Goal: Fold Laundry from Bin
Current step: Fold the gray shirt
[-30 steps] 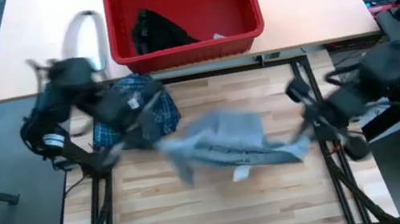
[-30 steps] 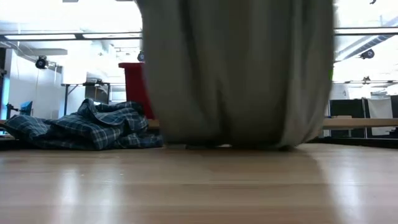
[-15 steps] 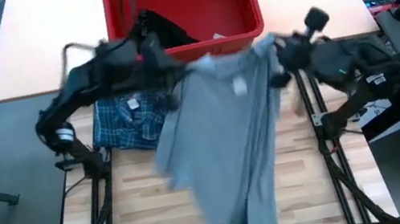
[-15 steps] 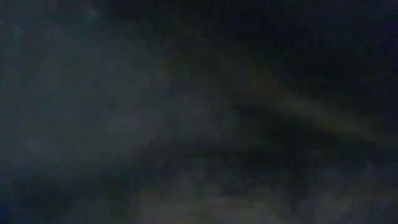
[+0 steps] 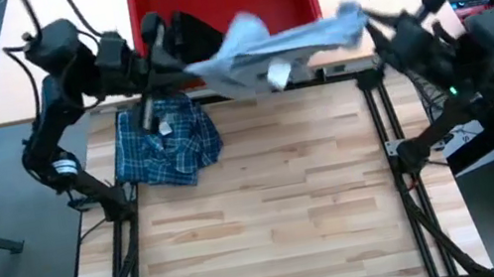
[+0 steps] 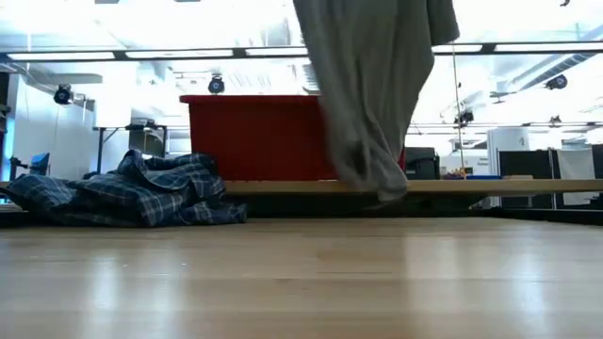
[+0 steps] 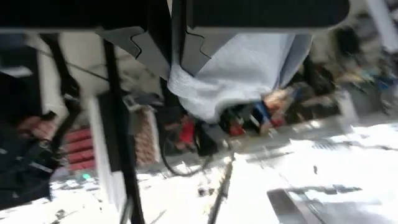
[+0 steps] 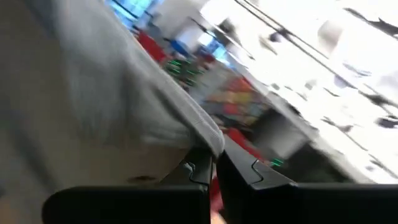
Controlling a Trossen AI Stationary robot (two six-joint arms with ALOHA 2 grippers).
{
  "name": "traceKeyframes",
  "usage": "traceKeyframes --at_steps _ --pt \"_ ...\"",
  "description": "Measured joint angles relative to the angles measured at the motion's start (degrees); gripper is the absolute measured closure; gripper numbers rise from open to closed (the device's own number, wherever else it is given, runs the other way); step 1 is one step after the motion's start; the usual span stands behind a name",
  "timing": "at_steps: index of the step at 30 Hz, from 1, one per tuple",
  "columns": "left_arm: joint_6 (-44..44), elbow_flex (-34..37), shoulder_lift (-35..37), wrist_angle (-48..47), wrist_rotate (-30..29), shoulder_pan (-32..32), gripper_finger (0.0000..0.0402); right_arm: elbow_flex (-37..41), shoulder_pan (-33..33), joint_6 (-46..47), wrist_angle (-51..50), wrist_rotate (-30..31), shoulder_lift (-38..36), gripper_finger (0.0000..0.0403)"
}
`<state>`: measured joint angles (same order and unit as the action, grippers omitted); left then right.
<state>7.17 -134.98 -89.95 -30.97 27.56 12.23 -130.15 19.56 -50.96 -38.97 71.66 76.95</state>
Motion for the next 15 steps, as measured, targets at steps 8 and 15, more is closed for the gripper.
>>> traceKeyframes --at_steps 8,15 --pt "-2.72 0.81 -6.12 -21.58 2.81 -6.65 0.0402 0.17 8.21 58.18 -49.32 -16.09 0.1 0.0394" --pt "-3.81 0.85 -11.22 -34.97 5.03 -16.37 0.0402 5.64 13.35 70.55 -43.34 -46.47 2.65 0.0394"
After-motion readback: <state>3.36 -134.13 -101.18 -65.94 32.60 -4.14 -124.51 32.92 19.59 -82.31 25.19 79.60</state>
